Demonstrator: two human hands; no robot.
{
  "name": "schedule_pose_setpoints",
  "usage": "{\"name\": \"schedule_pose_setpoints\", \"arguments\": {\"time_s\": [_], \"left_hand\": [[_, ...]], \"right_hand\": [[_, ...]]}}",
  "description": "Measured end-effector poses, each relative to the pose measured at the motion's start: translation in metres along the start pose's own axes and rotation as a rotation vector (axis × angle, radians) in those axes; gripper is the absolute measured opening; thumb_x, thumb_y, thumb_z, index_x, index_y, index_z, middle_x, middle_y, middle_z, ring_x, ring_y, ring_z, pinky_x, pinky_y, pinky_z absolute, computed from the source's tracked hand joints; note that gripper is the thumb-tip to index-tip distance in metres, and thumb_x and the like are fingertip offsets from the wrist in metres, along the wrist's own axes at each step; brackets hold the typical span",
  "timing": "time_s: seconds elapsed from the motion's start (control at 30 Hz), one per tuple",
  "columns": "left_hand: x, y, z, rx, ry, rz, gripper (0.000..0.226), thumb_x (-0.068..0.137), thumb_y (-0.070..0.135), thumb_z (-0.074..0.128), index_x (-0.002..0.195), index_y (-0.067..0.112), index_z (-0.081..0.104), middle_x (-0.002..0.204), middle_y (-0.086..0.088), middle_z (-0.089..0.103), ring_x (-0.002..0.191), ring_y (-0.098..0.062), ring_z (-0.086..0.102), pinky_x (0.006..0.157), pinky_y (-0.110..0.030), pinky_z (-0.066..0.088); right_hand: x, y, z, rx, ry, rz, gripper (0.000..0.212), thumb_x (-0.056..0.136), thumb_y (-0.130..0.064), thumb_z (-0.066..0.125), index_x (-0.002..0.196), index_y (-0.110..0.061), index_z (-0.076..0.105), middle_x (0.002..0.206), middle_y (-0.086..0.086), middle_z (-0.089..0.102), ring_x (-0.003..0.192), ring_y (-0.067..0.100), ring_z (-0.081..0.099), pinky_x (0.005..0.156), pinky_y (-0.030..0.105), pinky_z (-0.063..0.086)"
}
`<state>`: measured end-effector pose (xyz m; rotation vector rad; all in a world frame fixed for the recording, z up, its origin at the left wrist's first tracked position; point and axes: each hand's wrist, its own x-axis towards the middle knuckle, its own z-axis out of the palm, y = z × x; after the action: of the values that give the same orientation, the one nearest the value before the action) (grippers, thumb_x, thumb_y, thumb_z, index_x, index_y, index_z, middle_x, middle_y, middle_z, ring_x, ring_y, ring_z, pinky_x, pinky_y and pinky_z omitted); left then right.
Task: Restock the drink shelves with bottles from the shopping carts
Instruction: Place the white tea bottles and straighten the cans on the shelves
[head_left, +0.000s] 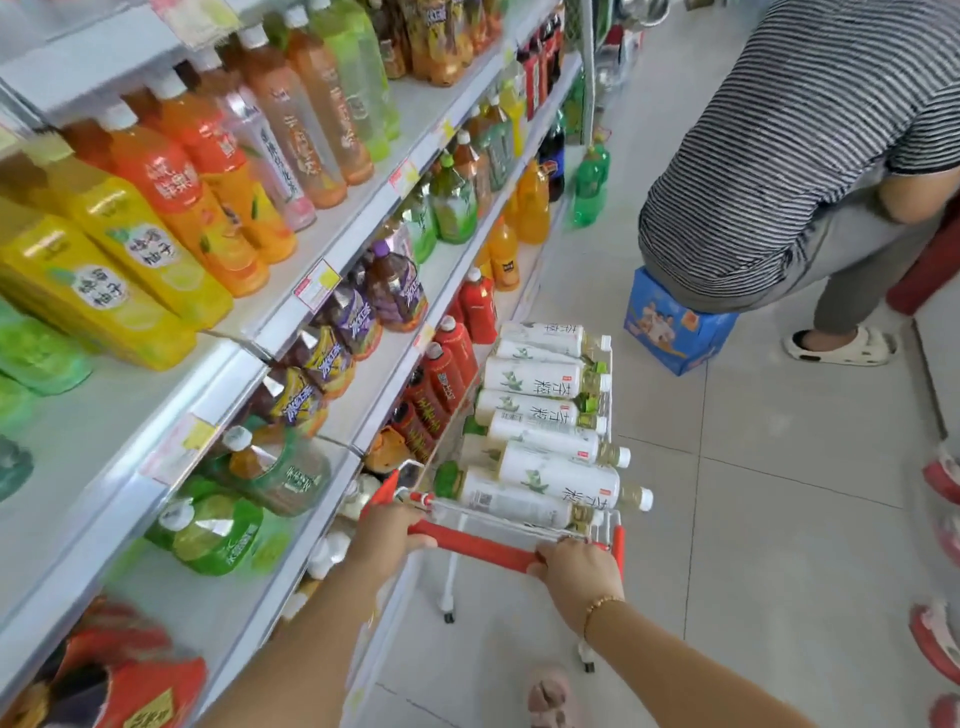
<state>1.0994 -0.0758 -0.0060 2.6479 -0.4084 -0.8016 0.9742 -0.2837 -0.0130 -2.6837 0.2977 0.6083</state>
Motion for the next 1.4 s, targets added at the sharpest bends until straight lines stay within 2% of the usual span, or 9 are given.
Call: {"name": "schedule_pose_setpoints", "arguments": {"time_s": [0.17,0.37,0.47,0.67,0.77,0.97,1.13,1.23,1.4], "left_hand": [[0.060,0.007,-0.041,0.016,-0.019,-0.013,0.046,0.079,0.027,0.073,0.120,0.009,0.064,0.123,-0.009,0.063,0.106,-0.011,0.056,0.078,-0.016,0.034],[0.131,0.008,-0.086,0.027,-0.042,-0.036,0.040,0.079,0.020,0.074,0.115,0.006,0.065,0.103,-0.002,0.063,0.091,-0.009,0.056,0.071,-0.004,0.039],[0.158,0.014,-0.094,0.075,-0.068,0.005,0.032,0.078,0.027,0.074,0.104,0.008,0.070,0.099,-0.011,0.069,0.094,-0.023,0.064,0.078,-0.025,0.046],[0.187,0.041,-0.099,0.026,-0.067,-0.011,0.021,0.078,0.023,0.074,0.079,0.004,0.065,0.063,0.000,0.057,0.067,-0.021,0.059,0.060,-0.024,0.041],[0.201,0.057,-0.106,0.099,-0.137,-0.023,0.020,0.076,0.027,0.075,0.079,0.010,0.065,0.076,-0.007,0.061,0.078,-0.020,0.062,0.062,-0.026,0.038],[0.228,0.148,-0.105,0.123,-0.060,-0.060,0.027,0.085,0.023,0.063,0.110,0.011,0.063,0.107,-0.010,0.065,0.105,-0.027,0.060,0.085,-0.032,0.046],[0.274,0.224,-0.097,0.066,-0.135,0.131,0.059,0.085,0.020,0.067,0.139,0.017,0.043,0.142,-0.003,0.045,0.126,-0.017,0.047,0.102,-0.025,0.035],[0.298,0.240,-0.096,0.075,-0.247,0.101,0.074,0.078,0.014,0.073,0.143,0.017,0.037,0.146,-0.004,0.041,0.127,-0.019,0.045,0.105,-0.029,0.036],[0.315,0.242,-0.103,0.099,-0.135,0.044,0.083,0.069,0.032,0.079,0.140,0.021,0.039,0.138,0.001,0.049,0.120,-0.017,0.051,0.096,-0.028,0.043]], "right_hand": [[0.065,-0.006,-0.033,0.009,-0.011,0.017,0.031,0.098,-0.040,0.038,0.111,-0.018,0.055,0.107,0.003,0.063,0.100,0.023,0.061,0.081,0.032,0.046],[0.133,-0.019,-0.066,0.027,-0.029,0.062,0.027,0.097,-0.038,0.039,0.110,-0.019,0.052,0.109,0.003,0.061,0.102,0.023,0.058,0.081,0.033,0.044],[0.156,-0.009,-0.085,0.007,-0.052,0.082,0.026,0.096,-0.038,0.041,0.111,-0.019,0.053,0.112,0.002,0.062,0.105,0.024,0.058,0.087,0.035,0.045],[0.188,0.033,-0.140,0.134,-0.225,0.051,0.023,0.094,-0.032,0.048,0.109,-0.023,0.062,0.110,-0.002,0.064,0.102,0.018,0.061,0.092,0.032,0.044],[0.218,0.079,-0.172,0.328,0.058,0.154,0.021,0.088,-0.027,0.060,0.106,-0.019,0.064,0.109,0.002,0.062,0.100,0.022,0.062,0.083,0.028,0.047],[0.291,0.173,-0.185,0.777,-0.204,0.492,0.103,0.046,-0.025,0.093,0.133,-0.004,0.042,0.114,0.017,0.051,0.079,0.020,0.050,0.068,0.018,0.047],[0.315,0.203,-0.200,0.896,-0.358,0.306,0.017,0.080,0.008,0.064,0.094,-0.001,0.063,0.099,0.019,0.058,0.067,0.017,0.062,0.057,0.021,0.055],[0.328,0.197,-0.237,0.565,-0.238,0.083,0.028,0.060,-0.030,0.084,0.075,-0.030,0.061,0.090,0.004,0.062,0.077,0.017,0.056,0.071,0.030,0.051],[0.348,0.171,-0.303,0.434,-0.132,-0.176,0.028,0.071,-0.023,0.079,0.096,-0.027,0.067,0.089,-0.009,0.057,0.079,0.004,0.050,0.071,0.017,0.043]]}}
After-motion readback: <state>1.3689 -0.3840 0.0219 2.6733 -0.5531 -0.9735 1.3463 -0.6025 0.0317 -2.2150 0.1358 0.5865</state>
